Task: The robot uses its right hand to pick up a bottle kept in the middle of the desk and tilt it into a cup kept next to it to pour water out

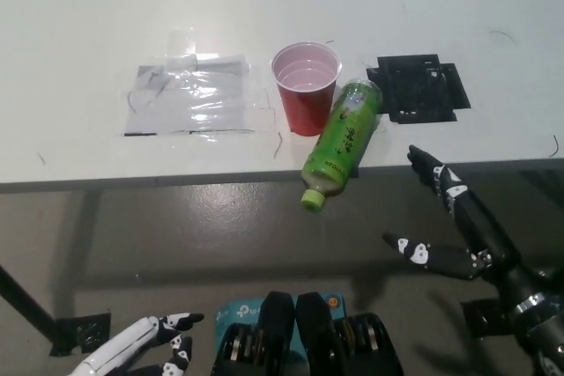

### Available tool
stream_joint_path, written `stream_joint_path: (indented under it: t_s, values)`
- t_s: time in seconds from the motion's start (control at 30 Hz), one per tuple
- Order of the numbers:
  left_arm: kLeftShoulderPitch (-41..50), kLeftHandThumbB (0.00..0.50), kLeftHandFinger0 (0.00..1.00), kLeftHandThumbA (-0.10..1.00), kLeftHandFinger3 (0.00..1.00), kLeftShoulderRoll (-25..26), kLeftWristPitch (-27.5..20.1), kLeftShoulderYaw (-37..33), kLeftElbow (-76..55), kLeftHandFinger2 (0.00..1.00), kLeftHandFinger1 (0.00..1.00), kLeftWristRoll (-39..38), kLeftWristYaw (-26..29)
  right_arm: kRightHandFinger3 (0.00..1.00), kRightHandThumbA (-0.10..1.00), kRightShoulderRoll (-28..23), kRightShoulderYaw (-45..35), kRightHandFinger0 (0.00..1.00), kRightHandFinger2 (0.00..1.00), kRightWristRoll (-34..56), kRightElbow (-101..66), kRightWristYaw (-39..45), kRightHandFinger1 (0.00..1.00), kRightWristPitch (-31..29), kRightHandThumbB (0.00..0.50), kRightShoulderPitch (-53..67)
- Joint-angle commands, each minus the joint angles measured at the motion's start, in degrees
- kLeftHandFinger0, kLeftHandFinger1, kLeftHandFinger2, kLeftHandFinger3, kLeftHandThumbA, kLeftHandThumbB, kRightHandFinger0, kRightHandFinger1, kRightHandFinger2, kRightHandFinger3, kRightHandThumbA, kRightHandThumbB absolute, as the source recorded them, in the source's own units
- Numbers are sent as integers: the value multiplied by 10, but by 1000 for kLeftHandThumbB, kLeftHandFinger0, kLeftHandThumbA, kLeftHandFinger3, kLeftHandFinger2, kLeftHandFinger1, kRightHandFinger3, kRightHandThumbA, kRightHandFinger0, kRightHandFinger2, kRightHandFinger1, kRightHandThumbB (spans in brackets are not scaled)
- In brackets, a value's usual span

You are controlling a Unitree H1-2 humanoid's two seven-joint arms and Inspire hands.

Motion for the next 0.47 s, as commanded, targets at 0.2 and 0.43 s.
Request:
stream_joint_path:
  t_s: [0.2,0.43]
  values:
    - [-2,313,1000,932,1000,15,3,17,-17,1000,1000,-13,-5,1000,650,-9,16,1000,1000,-35,69,-13,1000,-58,144,-27]
    - [-7,339,1000,944,1000,15,4,16,-18,1000,1000,-12,-5,1000,554,-19,24,1000,1000,-59,79,-22,1000,-64,101,-37]
